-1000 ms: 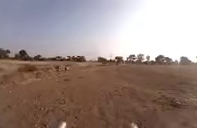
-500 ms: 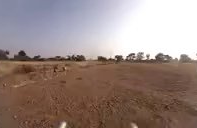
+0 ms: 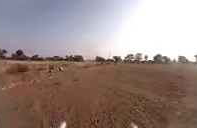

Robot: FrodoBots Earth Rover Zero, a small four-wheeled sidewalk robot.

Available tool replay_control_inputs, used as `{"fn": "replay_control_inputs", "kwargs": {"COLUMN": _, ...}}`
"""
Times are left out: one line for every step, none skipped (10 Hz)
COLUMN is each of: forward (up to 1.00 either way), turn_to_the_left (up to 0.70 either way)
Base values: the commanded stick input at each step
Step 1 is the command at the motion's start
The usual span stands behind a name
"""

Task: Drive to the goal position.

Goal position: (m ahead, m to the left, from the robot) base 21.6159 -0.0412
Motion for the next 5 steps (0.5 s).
{"fn": "replay_control_inputs", "kwargs": {"forward": 0.70, "turn_to_the_left": -0.35}}
{"fn": "replay_control_inputs", "kwargs": {"forward": 0.70, "turn_to_the_left": -0.35}}
{"fn": "replay_control_inputs", "kwargs": {"forward": 0.70, "turn_to_the_left": -0.35}}
{"fn": "replay_control_inputs", "kwargs": {"forward": 0.70, "turn_to_the_left": -0.35}}
{"fn": "replay_control_inputs", "kwargs": {"forward": 0.70, "turn_to_the_left": -0.35}}
